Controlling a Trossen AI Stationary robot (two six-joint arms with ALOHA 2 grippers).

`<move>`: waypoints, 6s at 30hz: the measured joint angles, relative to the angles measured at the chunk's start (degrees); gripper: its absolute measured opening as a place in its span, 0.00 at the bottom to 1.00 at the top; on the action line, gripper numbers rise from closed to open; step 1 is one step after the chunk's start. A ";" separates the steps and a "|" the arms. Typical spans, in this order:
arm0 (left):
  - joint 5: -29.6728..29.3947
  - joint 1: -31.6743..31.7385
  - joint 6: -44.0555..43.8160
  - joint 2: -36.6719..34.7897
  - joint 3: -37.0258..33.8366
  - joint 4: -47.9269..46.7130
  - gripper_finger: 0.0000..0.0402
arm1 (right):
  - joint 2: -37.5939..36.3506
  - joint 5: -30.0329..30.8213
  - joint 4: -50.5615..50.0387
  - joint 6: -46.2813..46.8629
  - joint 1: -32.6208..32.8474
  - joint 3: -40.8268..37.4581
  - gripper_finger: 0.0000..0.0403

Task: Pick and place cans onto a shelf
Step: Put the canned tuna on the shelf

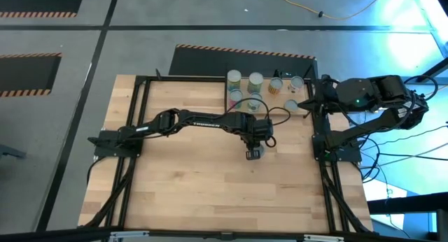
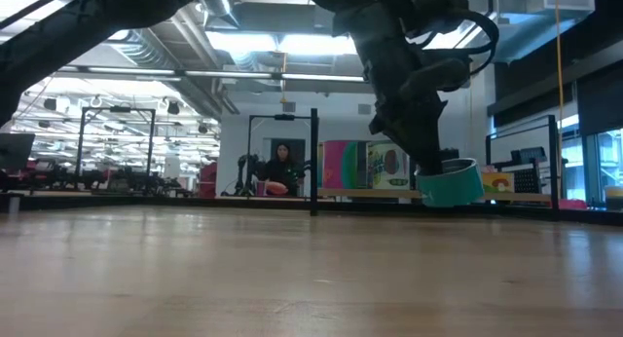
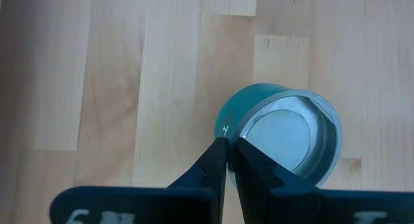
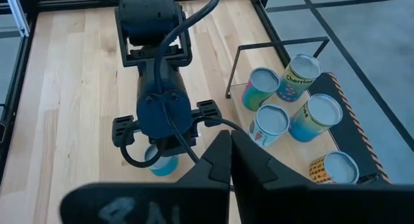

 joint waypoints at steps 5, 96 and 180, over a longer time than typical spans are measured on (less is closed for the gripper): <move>-0.26 0.00 -0.09 0.00 0.00 0.24 0.02 | 0.00 -0.02 0.00 -0.07 0.00 0.00 0.02; -6.80 -12.72 -9.53 -41.07 2.27 -29.26 0.11 | 40.35 -24.92 38.69 -6.30 2.34 -32.54 0.21; -6.75 -12.92 -9.49 -41.03 2.27 -29.07 0.11 | 33.81 -13.04 10.77 -3.74 -3.47 -18.45 0.00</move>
